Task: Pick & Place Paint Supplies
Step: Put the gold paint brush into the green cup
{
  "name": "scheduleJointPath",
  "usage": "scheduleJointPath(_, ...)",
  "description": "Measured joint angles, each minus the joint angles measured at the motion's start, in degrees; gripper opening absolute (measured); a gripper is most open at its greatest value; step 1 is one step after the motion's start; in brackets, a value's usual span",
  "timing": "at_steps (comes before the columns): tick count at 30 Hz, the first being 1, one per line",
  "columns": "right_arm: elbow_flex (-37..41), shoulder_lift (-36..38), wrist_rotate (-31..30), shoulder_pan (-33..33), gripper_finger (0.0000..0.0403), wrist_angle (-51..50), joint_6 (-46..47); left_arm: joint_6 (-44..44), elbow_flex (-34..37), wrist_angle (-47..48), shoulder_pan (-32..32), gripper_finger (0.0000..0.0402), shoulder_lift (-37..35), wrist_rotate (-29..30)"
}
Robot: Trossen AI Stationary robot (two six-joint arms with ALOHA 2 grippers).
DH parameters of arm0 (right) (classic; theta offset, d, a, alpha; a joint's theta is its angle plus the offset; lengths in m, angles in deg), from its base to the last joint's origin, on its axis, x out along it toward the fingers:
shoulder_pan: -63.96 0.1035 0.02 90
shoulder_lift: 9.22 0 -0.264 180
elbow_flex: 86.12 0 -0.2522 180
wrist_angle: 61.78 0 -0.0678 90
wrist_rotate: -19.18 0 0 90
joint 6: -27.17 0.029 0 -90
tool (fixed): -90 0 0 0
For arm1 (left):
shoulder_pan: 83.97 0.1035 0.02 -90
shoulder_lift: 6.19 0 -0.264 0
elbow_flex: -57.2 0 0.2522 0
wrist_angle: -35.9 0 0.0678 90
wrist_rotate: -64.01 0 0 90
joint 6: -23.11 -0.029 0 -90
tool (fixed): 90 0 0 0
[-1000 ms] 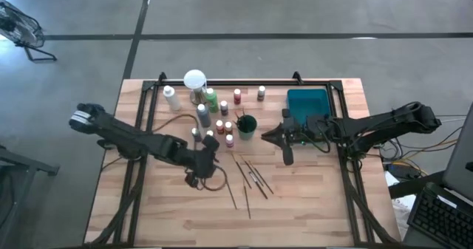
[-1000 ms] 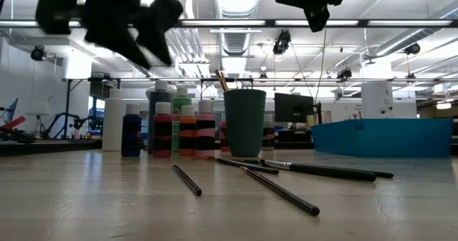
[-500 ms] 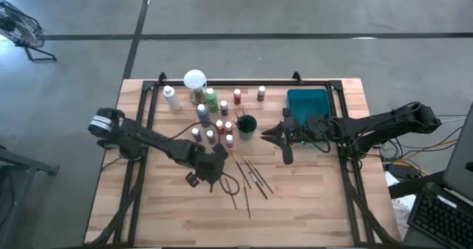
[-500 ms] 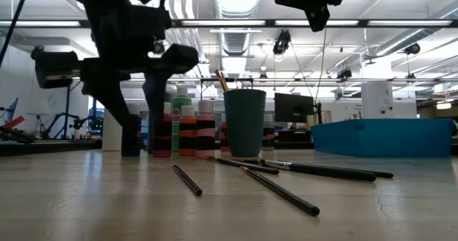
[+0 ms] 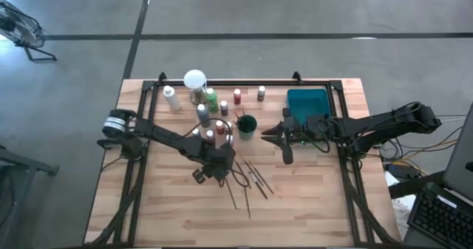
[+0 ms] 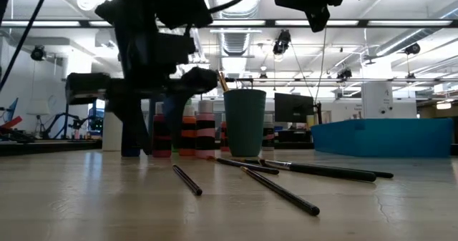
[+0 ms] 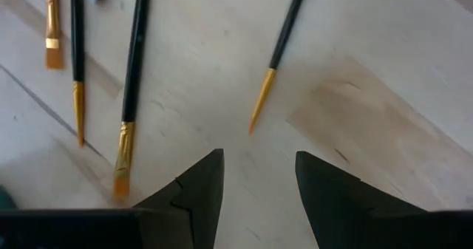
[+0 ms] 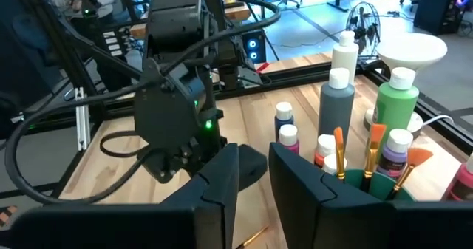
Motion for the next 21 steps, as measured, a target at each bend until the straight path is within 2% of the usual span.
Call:
scheduleJointPath(11, 0.00, 0.00, 0.02, 0.00, 0.0043, -0.09, -1.09, -1.04, -0.07, -1.66, 0.22, 0.0174, 2.66, -1.37)
scheduleJointPath(21, 0.00, 0.00, -0.26, -0.02, 0.0061, -0.01, -1.09, -1.55, -0.07, -4.49, 0.24, 0.0174, 2.79, -3.67)
